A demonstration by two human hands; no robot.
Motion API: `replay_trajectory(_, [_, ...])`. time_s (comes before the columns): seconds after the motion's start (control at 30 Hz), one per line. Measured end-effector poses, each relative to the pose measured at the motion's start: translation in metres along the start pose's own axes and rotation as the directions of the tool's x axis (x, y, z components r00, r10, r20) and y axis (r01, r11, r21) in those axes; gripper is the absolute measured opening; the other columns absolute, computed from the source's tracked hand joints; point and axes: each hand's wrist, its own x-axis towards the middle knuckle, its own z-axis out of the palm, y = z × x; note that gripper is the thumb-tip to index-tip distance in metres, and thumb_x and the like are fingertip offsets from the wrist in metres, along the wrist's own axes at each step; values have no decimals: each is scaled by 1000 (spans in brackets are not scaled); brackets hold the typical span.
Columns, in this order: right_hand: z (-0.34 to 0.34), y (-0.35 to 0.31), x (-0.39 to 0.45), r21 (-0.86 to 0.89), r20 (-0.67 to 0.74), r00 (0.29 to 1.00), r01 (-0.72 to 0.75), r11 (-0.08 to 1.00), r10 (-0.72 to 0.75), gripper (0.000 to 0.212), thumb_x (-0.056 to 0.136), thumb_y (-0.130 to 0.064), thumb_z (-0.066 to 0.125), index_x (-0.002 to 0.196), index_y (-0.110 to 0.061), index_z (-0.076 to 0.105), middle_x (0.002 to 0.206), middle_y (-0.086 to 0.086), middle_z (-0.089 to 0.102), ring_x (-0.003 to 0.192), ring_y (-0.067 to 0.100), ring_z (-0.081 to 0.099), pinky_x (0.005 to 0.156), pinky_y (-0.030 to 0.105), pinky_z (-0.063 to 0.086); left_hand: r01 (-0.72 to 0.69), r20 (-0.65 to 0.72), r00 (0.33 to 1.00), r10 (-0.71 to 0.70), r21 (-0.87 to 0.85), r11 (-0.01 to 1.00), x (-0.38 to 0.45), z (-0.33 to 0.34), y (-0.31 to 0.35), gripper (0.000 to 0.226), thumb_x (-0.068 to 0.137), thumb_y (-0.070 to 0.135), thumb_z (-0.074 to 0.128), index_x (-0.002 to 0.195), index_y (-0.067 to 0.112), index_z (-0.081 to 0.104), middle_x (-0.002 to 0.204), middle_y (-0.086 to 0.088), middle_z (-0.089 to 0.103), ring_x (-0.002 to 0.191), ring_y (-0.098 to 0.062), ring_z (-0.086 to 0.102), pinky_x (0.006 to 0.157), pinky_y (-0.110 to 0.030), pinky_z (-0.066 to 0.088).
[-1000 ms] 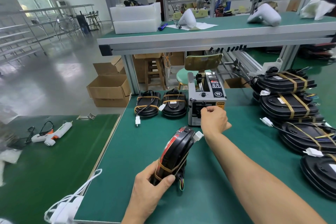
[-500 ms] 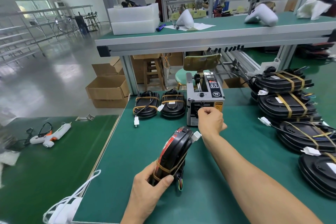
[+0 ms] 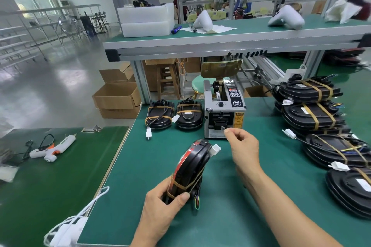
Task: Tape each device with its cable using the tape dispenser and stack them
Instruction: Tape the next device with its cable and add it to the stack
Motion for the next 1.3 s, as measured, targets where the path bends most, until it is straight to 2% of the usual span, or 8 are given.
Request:
replay_trajectory(0.23, [-24,-42,-40,93,278,955,77,993,-100,18,96,-19,73,84,-31,78,74,-11,67,73,6,59,85,28,50,-2,11,1000,3,-20,1000,0,1,3,56,84,64,84,132,36,75,121,2,81,114,-14,74,97,-21,53])
replay_trajectory(0.3, [-31,-60,-47,51,397,907,132,990,-141,6,91,-30,72,87,-31,77,78,-12,69,76,5,59,82,21,50,-5,14,1000,5,-24,1000,0,2,4,55,84,63,84,131,36,76,120,1,81,113,-16,74,97,-21,54])
replay_trajectory(0.37, [-35,-74,-50,3,502,850,182,983,-159,9,87,-37,70,88,-29,75,82,-10,70,78,4,58,76,15,47,-4,12,1000,4,-31,1000,-1,2,5,53,83,64,84,128,37,77,119,0,81,111,-16,74,96,-22,54])
replay_trajectory(0.53, [-32,-88,-42,-170,640,763,258,951,-92,12,97,-27,71,85,-29,74,104,-1,76,95,14,67,92,35,50,-14,12,1000,14,-27,1000,-1,3,8,48,84,56,84,128,39,76,120,2,81,114,-16,74,97,-21,54])
replay_trajectory(0.67, [-28,-97,-29,-281,714,699,240,929,35,8,99,-21,70,93,-20,74,103,6,77,86,13,66,90,40,51,-15,11,1000,15,-22,1000,-2,2,6,49,83,60,84,128,41,76,120,2,81,114,-16,74,97,-23,54])
replay_trajectory(0.83, [-26,-110,-22,-290,747,661,223,931,74,16,85,-40,73,87,-25,75,111,7,76,91,9,64,91,34,48,-12,0,1000,12,-41,999,-1,2,5,53,80,68,84,125,40,78,118,1,81,112,-15,75,96,-22,55])
replay_trajectory(0.97, [-24,-108,-18,-317,777,621,246,916,102,14,96,-28,73,82,-26,74,113,5,76,97,11,65,99,40,49,-22,-6,1000,22,-43,999,-1,3,7,52,80,68,84,124,41,78,117,0,81,108,-12,74,94,-19,54])
replay_trajectory(1.3, [-20,-106,-17,-340,785,608,258,904,122,18,97,-24,73,80,-25,75,110,7,75,91,9,65,92,32,49,-24,4,1000,25,-36,999,0,3,7,52,82,67,84,127,40,77,117,0,81,107,-11,74,93,-19,54])
